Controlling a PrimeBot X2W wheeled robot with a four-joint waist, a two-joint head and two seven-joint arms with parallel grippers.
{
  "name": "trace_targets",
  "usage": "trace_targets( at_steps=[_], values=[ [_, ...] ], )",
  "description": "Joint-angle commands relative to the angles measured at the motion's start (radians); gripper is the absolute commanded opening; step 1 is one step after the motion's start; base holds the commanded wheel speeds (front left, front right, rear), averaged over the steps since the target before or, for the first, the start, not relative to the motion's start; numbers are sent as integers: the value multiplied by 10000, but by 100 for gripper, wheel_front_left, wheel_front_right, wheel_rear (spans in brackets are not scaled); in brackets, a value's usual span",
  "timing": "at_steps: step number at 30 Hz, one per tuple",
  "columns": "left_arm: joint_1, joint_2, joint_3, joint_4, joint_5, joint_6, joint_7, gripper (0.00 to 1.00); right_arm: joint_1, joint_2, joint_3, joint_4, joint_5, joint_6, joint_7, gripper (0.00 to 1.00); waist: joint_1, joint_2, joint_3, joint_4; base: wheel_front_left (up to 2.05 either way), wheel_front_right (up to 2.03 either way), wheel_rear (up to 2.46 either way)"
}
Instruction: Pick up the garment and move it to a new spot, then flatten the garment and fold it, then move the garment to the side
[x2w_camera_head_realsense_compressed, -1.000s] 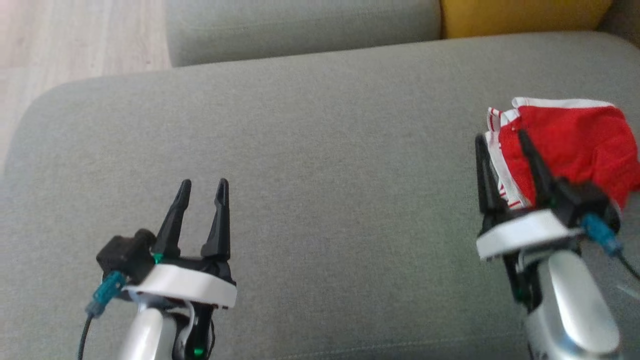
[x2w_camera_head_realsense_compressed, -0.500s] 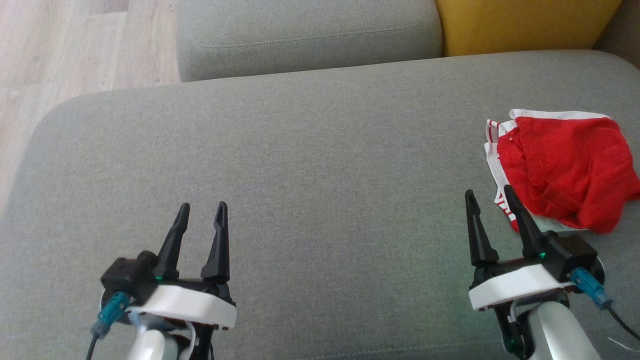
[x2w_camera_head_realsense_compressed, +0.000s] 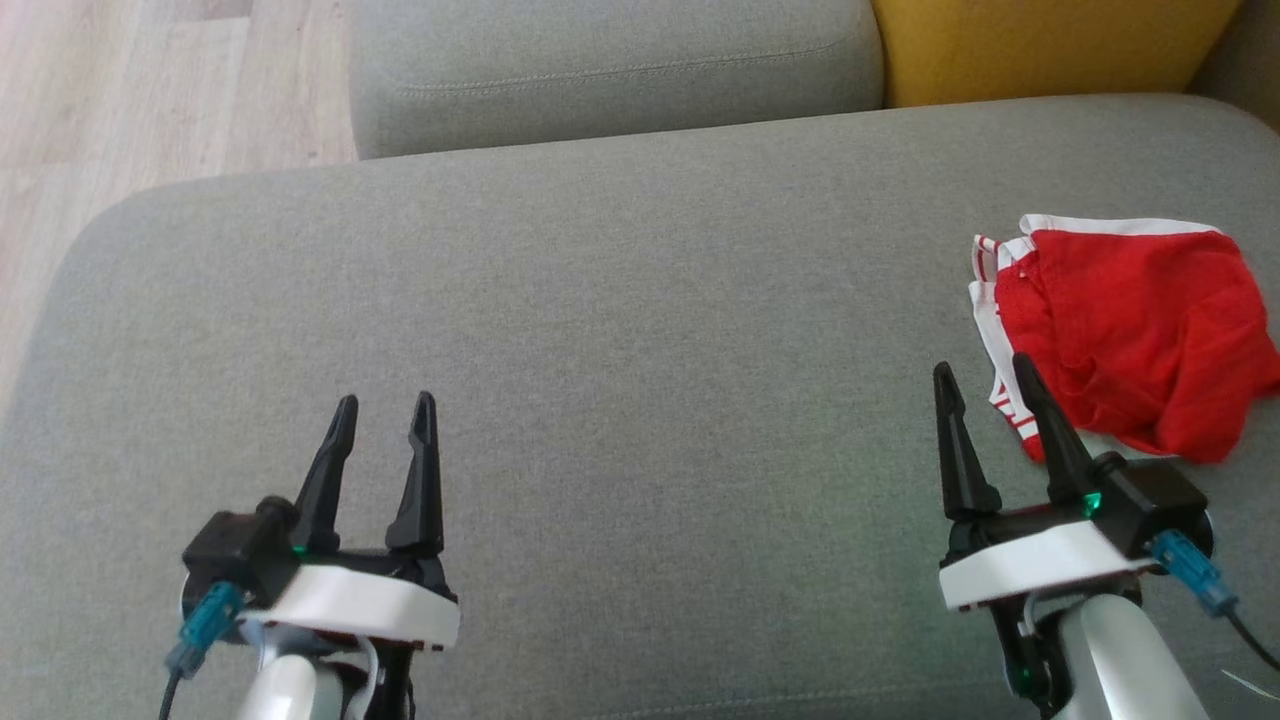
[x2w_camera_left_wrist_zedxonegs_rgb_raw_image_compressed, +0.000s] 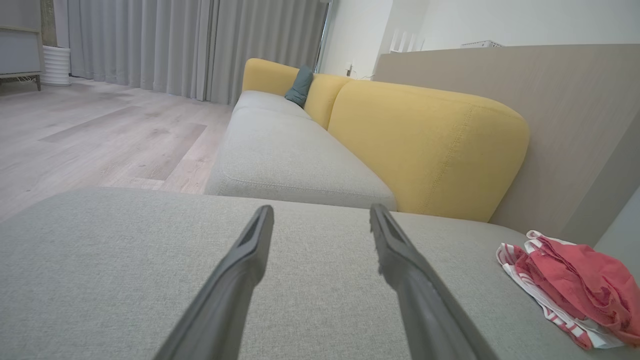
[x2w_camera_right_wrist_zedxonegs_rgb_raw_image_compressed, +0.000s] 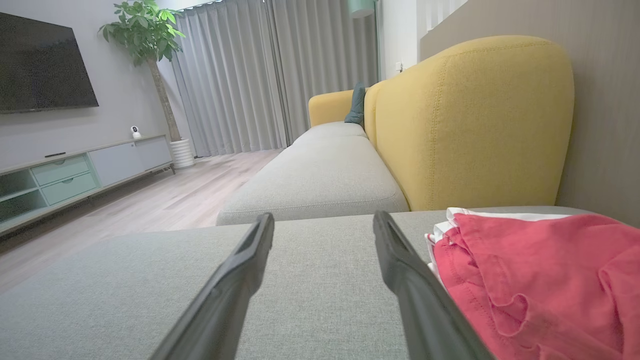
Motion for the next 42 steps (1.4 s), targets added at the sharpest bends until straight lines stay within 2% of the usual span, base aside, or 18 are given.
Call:
trace_targets(
  at_steps=[1, 11, 12, 16, 42],
  values=[
    [-204, 49, 405, -402, -86, 65, -78, 100, -232, 10, 276, -368, 84, -9, -107, 100, 1, -1, 7, 7, 0, 0, 0],
    [-174, 49, 394, -282, -542, -148, -78, 100, -291, 10, 329, -360, 147, -9, -108, 100, 1, -1, 45, -22, 0, 0, 0],
    [198, -2, 18, 53, -526, -104, 0, 0, 0, 2, 63, -40, 75, 0, 0, 0, 1, -1, 47, -24, 0, 0, 0],
    [314, -25, -34, 527, -535, -97, 43, 0, 137, 10, 60, 425, 79, 0, 16, 0, 1, -1, 49, -25, 0, 0, 0],
    [28, 102, 429, 759, -3289, -274, 676, 0, 88, -135, -186, 318, 3244, -2, 609, 0, 1, -1, 35, 83, 0, 0, 0]
  ],
)
